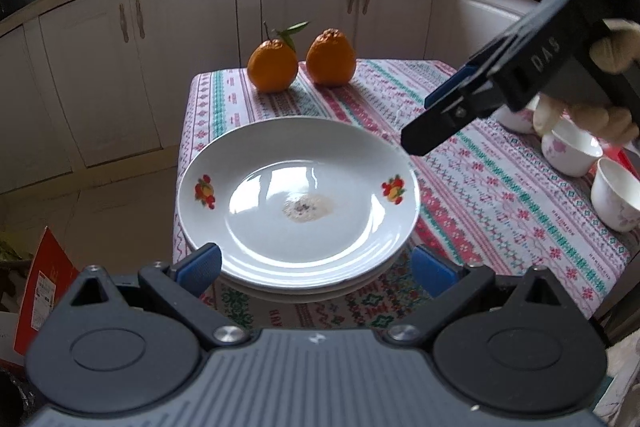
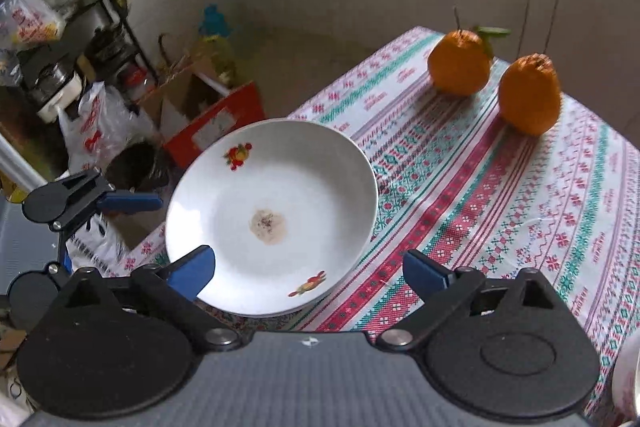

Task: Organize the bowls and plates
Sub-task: 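Open both tools and pull them back from the stacked plates, then move both tools to the row of white flower-print bowls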

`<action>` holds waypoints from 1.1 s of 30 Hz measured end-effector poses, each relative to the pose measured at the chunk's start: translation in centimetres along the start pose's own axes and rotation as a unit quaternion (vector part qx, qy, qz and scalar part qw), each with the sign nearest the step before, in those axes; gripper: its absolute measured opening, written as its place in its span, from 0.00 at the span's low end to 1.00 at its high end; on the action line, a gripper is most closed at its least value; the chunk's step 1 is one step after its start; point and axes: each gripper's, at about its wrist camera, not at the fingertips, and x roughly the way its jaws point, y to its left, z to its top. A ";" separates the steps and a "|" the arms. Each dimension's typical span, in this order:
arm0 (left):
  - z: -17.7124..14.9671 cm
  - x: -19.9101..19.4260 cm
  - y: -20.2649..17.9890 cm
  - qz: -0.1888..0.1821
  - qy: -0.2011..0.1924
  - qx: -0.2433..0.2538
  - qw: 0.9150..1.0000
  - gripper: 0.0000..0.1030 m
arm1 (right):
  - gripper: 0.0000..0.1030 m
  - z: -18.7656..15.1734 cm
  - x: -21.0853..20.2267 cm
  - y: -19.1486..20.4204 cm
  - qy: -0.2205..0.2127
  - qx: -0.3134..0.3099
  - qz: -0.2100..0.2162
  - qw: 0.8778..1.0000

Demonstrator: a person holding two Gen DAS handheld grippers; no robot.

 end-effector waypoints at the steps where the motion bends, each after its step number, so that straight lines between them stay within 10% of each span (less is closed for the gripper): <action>1: 0.0 -0.2 -0.2 -0.002 -0.004 -0.002 1.000 0.98 | 1.00 -0.4 -0.5 0.3 -0.012 0.000 -0.005 1.000; 15: -0.1 -2.3 -5.8 -0.057 -0.055 0.024 0.997 0.99 | 1.00 -9.2 -7.2 1.6 -0.136 0.089 -0.134 0.977; 33: 0.9 1.0 -19.7 -0.181 -0.030 0.163 0.969 0.99 | 1.00 -21.8 -15.5 -2.4 -0.151 0.170 -0.272 0.935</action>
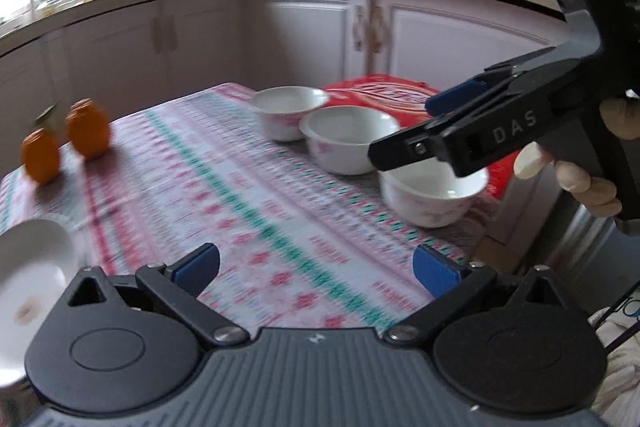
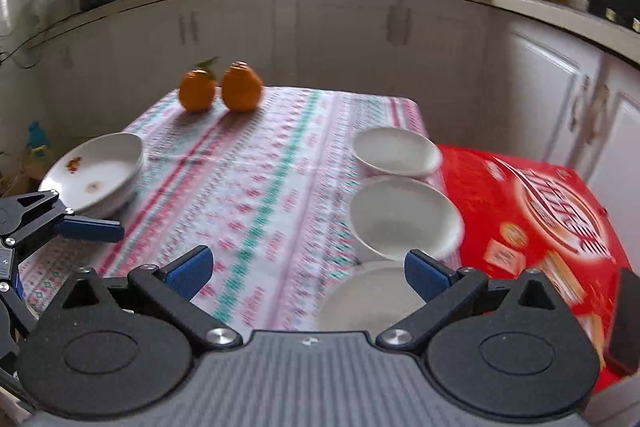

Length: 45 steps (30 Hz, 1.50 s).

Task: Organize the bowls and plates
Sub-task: 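Move both tools to the row of white flower-print bowls, then grip a white bowl's rim with the left tool while the right tool grips the opposite rim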

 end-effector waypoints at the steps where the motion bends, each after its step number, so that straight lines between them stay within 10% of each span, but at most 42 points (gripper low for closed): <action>1: 0.3 0.5 -0.5 -0.010 0.000 0.006 1.000 0.99 | 1.00 -0.3 -0.1 -0.5 0.002 0.003 -0.003 1.000; 27: 2.3 8.7 -6.5 -0.086 0.016 0.063 0.994 0.99 | 0.98 -3.6 2.2 -8.4 0.049 0.089 0.014 0.995; 45: 2.9 9.7 -6.9 -0.092 0.007 0.052 0.994 0.83 | 0.76 -3.3 3.0 -9.7 0.058 0.110 0.063 0.990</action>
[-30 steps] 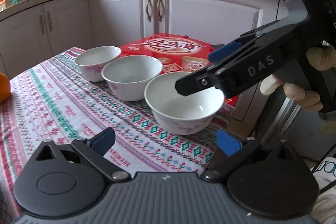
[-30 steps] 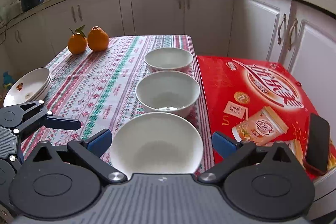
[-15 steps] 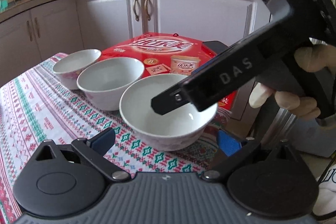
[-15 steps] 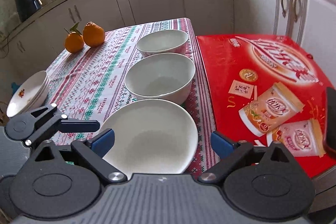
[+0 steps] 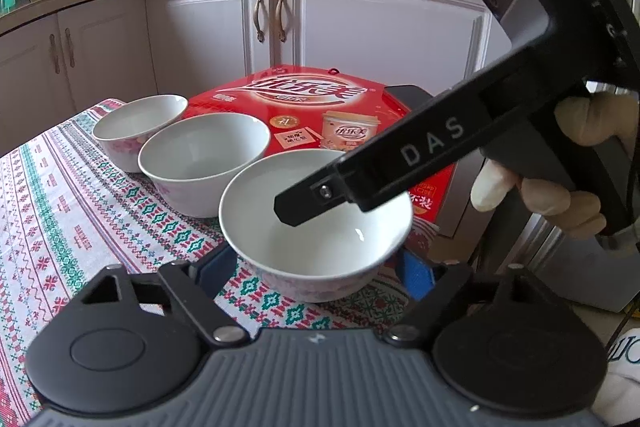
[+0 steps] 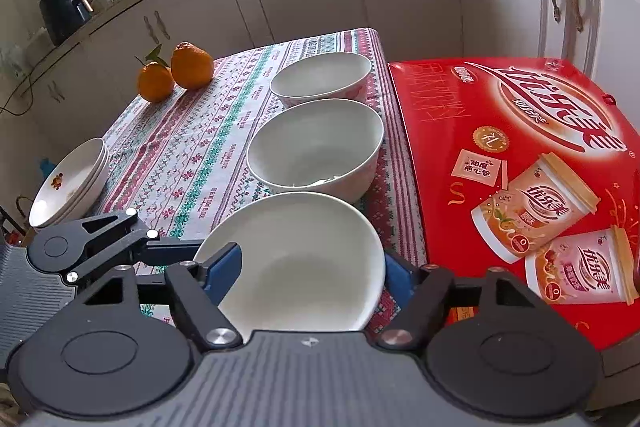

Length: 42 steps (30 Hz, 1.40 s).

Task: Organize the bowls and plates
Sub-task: 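Grip a white bowl's rim with the left tool while the right tool grips the opposite rim, then lift the white bowl with both tools and carry it toward another bowl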

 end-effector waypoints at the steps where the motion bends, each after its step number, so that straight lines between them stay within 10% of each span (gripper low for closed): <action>1: 0.0 0.0 0.0 0.000 0.000 -0.001 1.000 0.83 | 0.76 0.0 0.0 -0.1 0.001 0.000 0.002 1.000; 25: -0.4 -1.1 0.6 -0.009 0.003 -0.007 1.000 0.81 | 0.68 0.7 0.2 -0.3 0.026 0.025 0.036 0.999; 42: -2.9 -6.4 4.7 0.052 0.001 -0.039 0.998 0.81 | 0.68 2.8 3.7 6.3 0.051 -0.036 0.097 0.993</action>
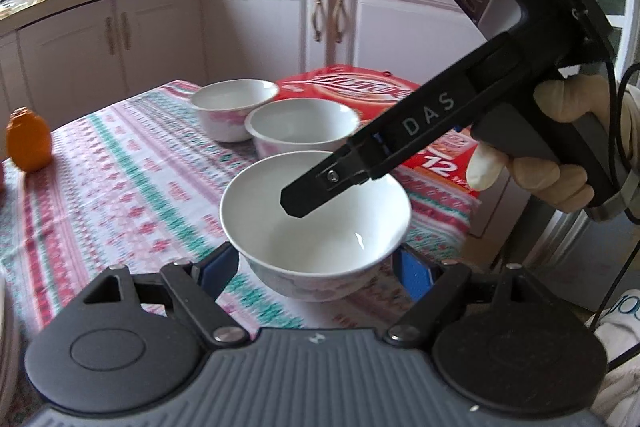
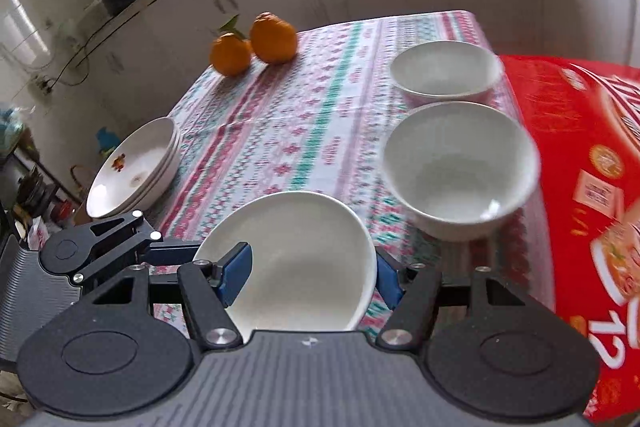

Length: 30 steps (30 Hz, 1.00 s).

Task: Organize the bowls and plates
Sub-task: 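Lift the white bowl with both tools and carry it toward another bowl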

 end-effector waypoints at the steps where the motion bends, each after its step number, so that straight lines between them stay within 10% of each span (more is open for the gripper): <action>1: -0.1 -0.2 0.3 0.004 0.000 -0.002 1.000 0.81 | 0.68 0.2 0.3 0.4 0.002 -0.004 0.002 1.000; 30: -2.8 -2.1 6.1 0.055 0.002 -0.058 0.997 0.81 | 0.68 3.8 6.9 5.2 0.034 -0.059 0.030 0.997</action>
